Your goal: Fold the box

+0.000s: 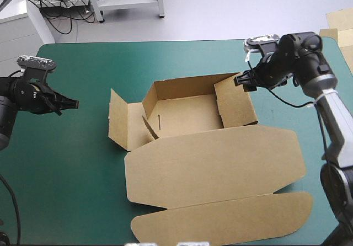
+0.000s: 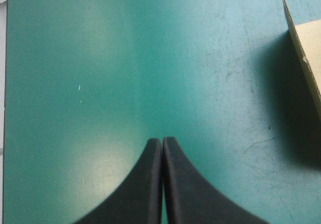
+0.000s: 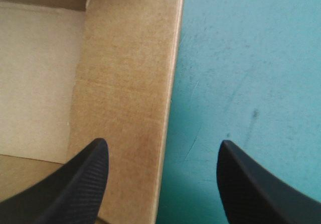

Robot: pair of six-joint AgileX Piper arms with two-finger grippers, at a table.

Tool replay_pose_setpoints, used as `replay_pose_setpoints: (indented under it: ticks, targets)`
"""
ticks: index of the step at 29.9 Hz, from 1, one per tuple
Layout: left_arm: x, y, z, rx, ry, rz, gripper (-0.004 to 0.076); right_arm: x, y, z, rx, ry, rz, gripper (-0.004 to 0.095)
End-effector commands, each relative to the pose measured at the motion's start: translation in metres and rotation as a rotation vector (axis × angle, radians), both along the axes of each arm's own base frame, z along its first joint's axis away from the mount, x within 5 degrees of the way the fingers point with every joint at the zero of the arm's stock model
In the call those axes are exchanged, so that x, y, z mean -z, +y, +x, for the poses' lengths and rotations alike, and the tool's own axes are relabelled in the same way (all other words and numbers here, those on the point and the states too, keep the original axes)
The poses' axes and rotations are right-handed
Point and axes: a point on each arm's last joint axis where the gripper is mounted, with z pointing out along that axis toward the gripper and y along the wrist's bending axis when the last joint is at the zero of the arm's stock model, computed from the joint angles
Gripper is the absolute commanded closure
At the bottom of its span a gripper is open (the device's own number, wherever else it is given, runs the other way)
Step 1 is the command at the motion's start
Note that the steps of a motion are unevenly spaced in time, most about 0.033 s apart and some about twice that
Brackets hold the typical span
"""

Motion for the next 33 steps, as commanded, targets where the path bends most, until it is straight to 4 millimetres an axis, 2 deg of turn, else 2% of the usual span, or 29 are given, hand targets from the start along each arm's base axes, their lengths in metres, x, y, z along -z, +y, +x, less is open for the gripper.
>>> replay_pose_setpoints:
  ticks: [1,5,9,12,15,18,21,24,33]
  targets:
    - [-0.018,-0.001,-0.005,-0.001,-0.087,-0.005,0.0734,0.009,0.004,0.008,-0.005,0.037,0.029,0.0330]
    - [-0.018,-0.001,-0.004,-0.001,-0.086,-0.005,0.0734,0.044,0.011,0.027,-0.014,0.127,0.034,0.0330]
    - [-0.017,-0.001,-0.005,-0.001,-0.075,-0.006,0.0734,0.069,0.013,0.038,-0.012,0.189,0.028,0.0332]
    - [-0.017,-0.001,-0.005,-0.001,-0.071,-0.006,0.0734,0.081,0.015,0.042,-0.007,0.220,0.029,0.0332]
    - [-0.017,-0.001,-0.006,-0.001,-0.063,-0.006,0.0734,0.084,0.014,0.044,-0.005,0.224,0.015,0.0344]
    - [-0.016,-0.001,-0.006,-0.001,-0.057,-0.007,0.0734,0.085,0.012,0.045,-0.003,0.217,-0.007,0.0462]
    - [-0.016,-0.001,-0.007,-0.002,-0.046,-0.007,0.0734,0.087,0.010,0.046,0.000,0.212,-0.038,0.0718]
    - [-0.015,-0.002,-0.008,0.001,-0.040,-0.024,0.0734,0.094,0.009,0.048,0.000,0.230,-0.054,0.0931]
    - [-0.015,-0.003,-0.008,0.002,-0.041,-0.033,0.0734,0.095,0.006,0.049,0.058,0.236,-0.067,0.0922]
